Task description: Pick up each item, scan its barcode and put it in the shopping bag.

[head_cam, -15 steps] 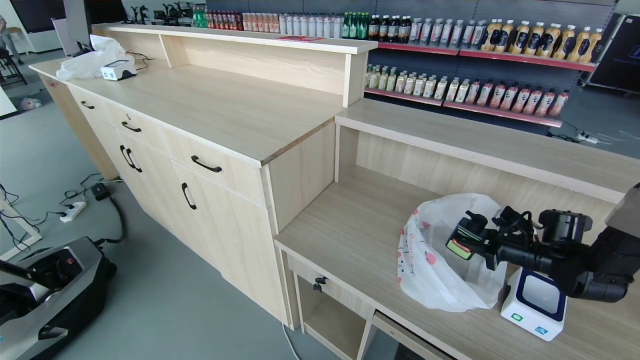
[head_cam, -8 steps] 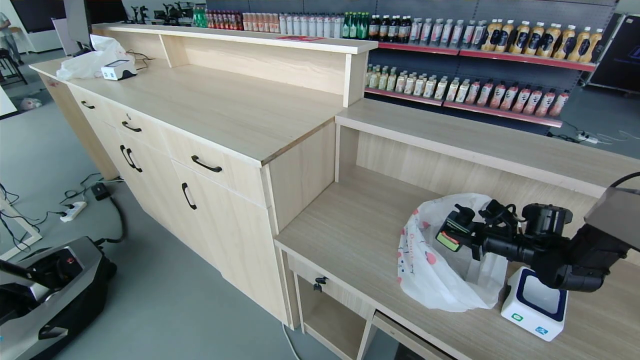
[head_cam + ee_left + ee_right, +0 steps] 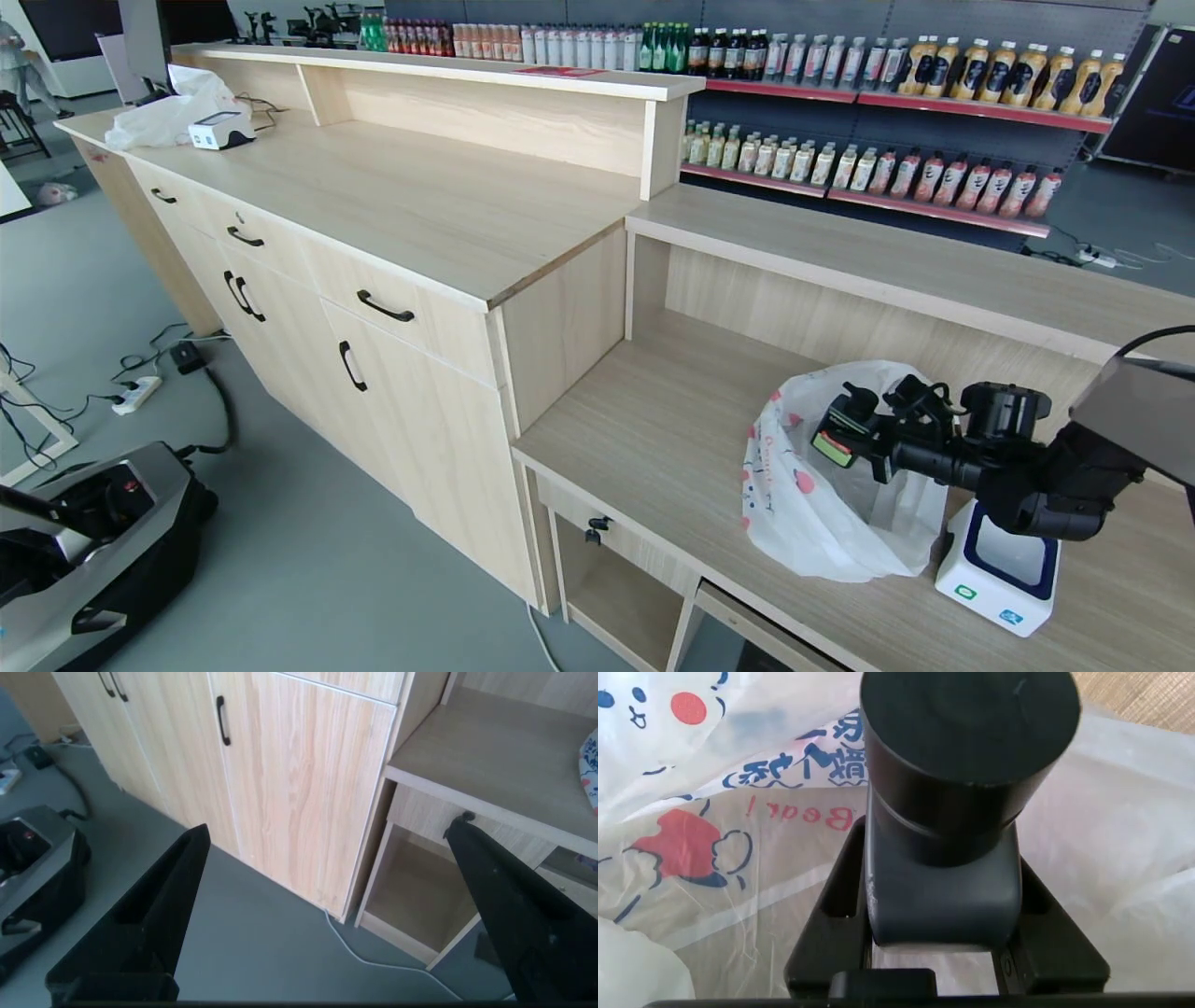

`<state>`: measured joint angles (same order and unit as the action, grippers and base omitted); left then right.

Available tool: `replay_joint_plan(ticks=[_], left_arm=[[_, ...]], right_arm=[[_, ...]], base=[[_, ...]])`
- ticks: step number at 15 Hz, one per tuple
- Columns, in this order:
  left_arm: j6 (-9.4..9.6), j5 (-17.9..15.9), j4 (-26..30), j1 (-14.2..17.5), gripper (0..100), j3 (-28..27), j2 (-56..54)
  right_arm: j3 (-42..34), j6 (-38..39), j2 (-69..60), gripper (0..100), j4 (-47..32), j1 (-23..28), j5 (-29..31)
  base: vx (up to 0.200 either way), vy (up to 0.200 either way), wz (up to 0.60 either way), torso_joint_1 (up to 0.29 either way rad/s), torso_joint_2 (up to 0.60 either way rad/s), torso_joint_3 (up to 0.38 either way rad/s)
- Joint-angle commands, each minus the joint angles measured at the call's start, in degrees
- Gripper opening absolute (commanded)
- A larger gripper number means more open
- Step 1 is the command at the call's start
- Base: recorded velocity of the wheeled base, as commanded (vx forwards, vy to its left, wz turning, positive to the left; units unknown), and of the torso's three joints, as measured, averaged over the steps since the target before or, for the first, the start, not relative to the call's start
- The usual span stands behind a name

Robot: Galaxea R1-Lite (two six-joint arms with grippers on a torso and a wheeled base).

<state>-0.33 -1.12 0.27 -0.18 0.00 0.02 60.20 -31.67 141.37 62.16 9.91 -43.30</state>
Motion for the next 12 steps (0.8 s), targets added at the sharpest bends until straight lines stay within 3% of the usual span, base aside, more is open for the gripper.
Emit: replay_joint_plan(ticks=[1, 12], left_arm=[[-0.02, 0.0, 0.0, 0.0, 100, 0.0, 0.1], [-0.02, 0.0, 0.0, 0.0, 100, 0.0, 0.1]], right_arm=[[0.2, -0.1, 1.1, 0, 0.0, 0.0, 0.0], [4.8, 1.6, 3.6, 0, -1.3, 0.1, 0.0]], base=[[0.0, 0.0, 0.0, 0.0, 0.0, 0.0], [0.0, 0.0, 0.0, 0.0, 0.0, 0.0]])
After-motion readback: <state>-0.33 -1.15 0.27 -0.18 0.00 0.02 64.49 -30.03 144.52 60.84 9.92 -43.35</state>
